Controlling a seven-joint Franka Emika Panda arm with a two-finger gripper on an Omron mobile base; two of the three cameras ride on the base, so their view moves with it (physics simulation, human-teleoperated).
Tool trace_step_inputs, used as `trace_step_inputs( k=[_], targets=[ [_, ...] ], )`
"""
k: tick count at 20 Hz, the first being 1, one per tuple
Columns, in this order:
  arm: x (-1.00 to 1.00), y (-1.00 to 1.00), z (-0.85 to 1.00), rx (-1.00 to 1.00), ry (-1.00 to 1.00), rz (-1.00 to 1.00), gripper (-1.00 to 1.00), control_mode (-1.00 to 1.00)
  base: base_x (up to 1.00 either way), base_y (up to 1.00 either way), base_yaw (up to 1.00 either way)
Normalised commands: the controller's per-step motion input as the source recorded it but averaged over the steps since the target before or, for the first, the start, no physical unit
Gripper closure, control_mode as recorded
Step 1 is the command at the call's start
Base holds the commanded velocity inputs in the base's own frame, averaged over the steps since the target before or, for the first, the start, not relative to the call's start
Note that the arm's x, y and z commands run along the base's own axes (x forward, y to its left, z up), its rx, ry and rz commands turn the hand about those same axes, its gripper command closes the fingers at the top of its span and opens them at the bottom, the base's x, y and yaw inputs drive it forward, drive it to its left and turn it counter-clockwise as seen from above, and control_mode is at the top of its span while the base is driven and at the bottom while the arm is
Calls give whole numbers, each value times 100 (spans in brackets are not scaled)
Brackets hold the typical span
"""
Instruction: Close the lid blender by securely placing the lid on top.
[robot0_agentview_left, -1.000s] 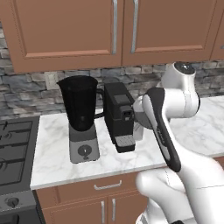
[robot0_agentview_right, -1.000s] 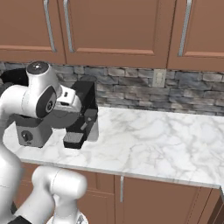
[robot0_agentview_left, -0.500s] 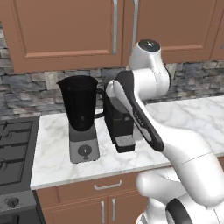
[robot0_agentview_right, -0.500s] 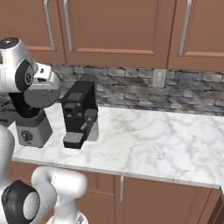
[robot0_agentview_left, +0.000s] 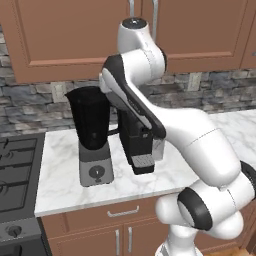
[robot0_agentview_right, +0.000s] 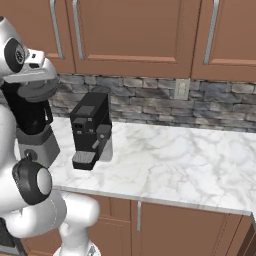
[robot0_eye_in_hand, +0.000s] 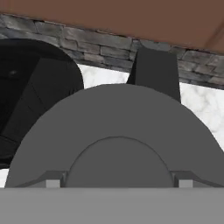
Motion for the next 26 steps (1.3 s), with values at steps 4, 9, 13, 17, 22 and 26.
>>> trace_step_inputs(
  k=[4, 9, 13, 17, 22, 26],
  targets=[
    [16, 43, 14, -2, 0, 5, 100, -100, 0, 0, 0],
    [-11, 54, -3, -1, -9, 19, 100, -100, 0, 0, 0],
    [-62, 4, 0, 0, -31, 20, 100, -100, 0, 0, 0],
    [-61, 0, 1, -3, -38, 15, 100, -100, 0, 0, 0],
    [-28, 12, 3, -2, -31, 15, 100, -100, 0, 0, 0],
    [24, 49, 10, 0, -5, 11, 100, -100, 0, 0, 0]
  ],
)
